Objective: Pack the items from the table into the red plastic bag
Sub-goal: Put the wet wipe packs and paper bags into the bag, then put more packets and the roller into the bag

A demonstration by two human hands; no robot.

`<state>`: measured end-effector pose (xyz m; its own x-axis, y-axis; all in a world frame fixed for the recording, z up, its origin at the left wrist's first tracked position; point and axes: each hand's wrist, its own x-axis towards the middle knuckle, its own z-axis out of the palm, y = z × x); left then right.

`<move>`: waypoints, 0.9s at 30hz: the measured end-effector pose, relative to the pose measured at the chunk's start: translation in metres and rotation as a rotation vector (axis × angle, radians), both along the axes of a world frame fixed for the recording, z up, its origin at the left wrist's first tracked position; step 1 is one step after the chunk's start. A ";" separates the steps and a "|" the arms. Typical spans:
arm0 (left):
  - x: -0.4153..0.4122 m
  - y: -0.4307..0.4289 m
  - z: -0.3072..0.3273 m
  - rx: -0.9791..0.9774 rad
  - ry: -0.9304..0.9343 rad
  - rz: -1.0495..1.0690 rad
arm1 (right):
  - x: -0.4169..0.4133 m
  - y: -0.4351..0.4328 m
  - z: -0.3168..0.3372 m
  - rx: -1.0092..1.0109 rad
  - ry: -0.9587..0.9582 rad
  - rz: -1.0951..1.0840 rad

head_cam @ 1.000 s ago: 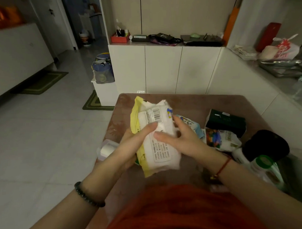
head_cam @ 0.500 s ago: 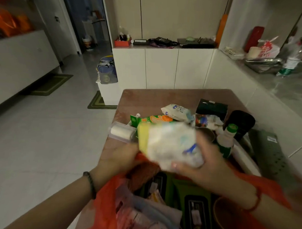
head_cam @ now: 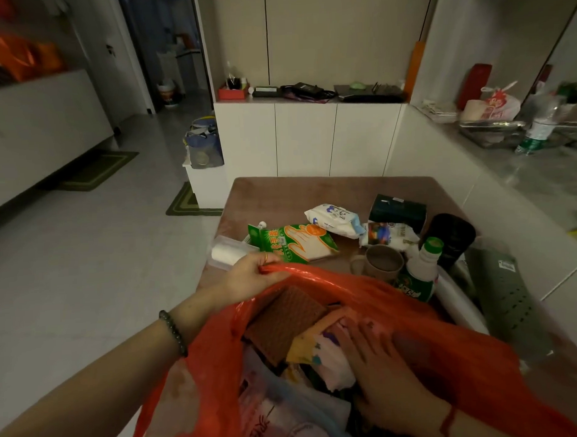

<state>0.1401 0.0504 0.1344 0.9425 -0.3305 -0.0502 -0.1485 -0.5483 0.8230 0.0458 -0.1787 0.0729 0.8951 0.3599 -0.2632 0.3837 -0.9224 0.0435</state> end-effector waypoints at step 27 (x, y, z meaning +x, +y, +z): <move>0.167 0.069 -0.132 0.669 0.034 0.392 | 0.371 0.084 -0.072 0.176 0.164 0.074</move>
